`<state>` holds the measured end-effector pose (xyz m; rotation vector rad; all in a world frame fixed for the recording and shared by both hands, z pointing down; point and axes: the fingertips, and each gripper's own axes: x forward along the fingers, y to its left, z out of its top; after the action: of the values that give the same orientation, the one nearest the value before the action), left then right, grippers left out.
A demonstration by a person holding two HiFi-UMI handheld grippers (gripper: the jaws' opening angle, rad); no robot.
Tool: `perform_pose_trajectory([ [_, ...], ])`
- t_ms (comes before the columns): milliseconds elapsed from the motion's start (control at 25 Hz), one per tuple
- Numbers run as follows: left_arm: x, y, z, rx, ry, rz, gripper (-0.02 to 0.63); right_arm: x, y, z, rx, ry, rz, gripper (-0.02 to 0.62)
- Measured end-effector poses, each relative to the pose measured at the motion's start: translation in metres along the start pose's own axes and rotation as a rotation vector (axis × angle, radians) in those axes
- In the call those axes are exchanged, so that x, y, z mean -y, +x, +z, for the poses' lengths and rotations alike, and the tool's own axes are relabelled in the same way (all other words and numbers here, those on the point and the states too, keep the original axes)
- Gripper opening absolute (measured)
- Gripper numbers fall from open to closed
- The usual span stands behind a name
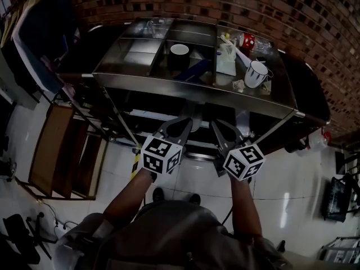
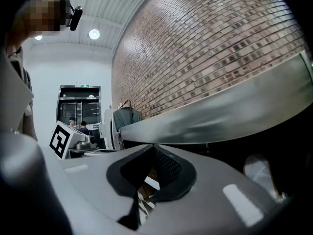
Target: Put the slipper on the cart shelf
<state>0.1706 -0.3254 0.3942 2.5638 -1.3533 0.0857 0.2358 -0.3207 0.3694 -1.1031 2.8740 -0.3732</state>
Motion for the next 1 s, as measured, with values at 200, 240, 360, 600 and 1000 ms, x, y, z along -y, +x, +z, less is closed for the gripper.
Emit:
perform_pose_trajectory([
  [200, -0.002, -0.001, 0.003, 0.000, -0.007, -0.044, 0.008, -0.005, 0.003, -0.001, 0.004, -0.005, -0.033, -0.002],
  [240, -0.002, -0.001, 0.003, -0.001, -0.009, -0.049, 0.008, -0.004, 0.003, -0.001, 0.004, -0.006, -0.040, -0.002],
  [360, -0.002, 0.001, 0.002, -0.004, -0.014, -0.058, 0.008, -0.003, 0.002, -0.001, 0.003, -0.007, -0.054, -0.002],
  [600, 0.004, 0.008, 0.003, -0.010, -0.012, -0.078, 0.008, -0.002, 0.000, 0.001, -0.001, -0.013, -0.052, -0.002],
  [1000, 0.007, 0.007, 0.000, -0.015, -0.019, -0.075, 0.008, -0.007, 0.002, 0.004, 0.001, -0.025, -0.019, -0.002],
])
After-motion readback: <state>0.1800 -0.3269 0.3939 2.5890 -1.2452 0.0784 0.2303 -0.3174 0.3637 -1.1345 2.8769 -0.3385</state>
